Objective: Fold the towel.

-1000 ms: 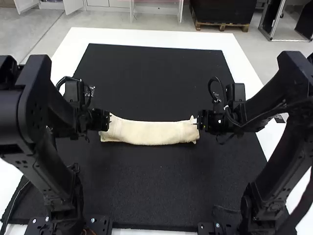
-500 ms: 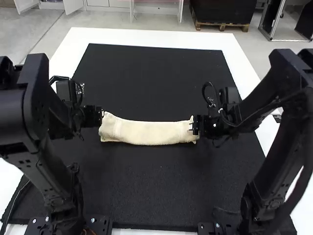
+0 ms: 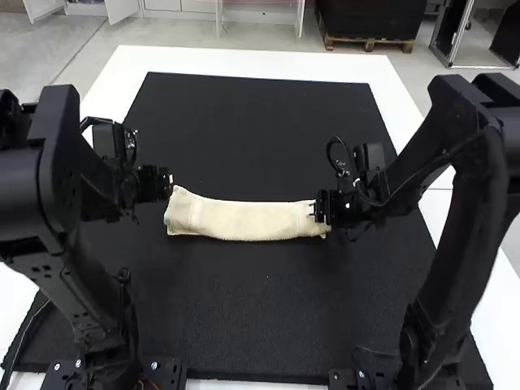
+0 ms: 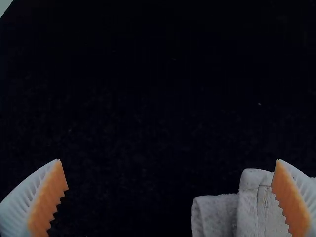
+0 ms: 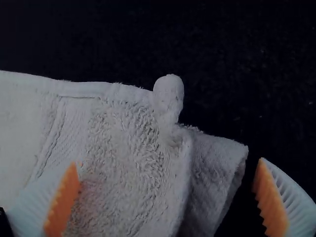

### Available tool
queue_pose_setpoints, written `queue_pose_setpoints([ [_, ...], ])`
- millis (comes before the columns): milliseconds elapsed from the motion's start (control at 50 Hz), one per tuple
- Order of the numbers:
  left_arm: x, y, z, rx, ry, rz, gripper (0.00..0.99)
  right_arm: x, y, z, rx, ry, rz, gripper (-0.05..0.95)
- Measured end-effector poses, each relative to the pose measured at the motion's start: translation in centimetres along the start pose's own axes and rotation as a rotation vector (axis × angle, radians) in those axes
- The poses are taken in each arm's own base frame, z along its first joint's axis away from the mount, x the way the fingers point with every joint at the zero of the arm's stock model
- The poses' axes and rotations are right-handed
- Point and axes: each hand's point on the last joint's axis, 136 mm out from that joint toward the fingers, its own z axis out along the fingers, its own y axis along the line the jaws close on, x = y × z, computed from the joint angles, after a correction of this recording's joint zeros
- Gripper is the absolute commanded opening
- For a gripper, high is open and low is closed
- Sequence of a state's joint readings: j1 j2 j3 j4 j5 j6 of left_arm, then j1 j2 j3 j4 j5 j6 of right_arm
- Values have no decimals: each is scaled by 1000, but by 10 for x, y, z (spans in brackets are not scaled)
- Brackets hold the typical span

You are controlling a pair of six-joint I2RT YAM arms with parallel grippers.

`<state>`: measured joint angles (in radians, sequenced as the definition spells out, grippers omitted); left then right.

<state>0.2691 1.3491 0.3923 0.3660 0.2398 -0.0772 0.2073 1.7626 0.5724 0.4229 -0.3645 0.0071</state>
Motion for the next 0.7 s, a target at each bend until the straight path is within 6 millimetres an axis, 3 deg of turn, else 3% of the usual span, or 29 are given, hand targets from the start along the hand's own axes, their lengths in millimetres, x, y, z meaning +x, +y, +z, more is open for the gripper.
queue_pose_setpoints([
  [100, -5, -1, -3, 2, -13, -3, 967, -1, -3, 3, 13, -5, -4, 380],
  [120, -7, -1, -3, 3, -17, -3, 967, -1, -5, 4, 18, -6, -5, 272],
  [140, -8, -1, -3, 3, -20, -4, 967, -1, -7, 5, 29, -6, -7, 87],
  [160, -9, -2, -4, 4, -24, -5, 967, -1, -9, 5, 34, -5, -6, 18],
  [220, -12, -2, -4, 5, -29, -8, 967, 1, -6, 9, 14, 4, -4, -21],
  [480, -10, -4, -4, 17, -20, -31, 967, 0, -4, 10, -14, 13, -4, -23],
  [700, -7, -4, -4, 19, -10, -39, 967, -10, 3, -16, -55, 21, 32, -23],
])
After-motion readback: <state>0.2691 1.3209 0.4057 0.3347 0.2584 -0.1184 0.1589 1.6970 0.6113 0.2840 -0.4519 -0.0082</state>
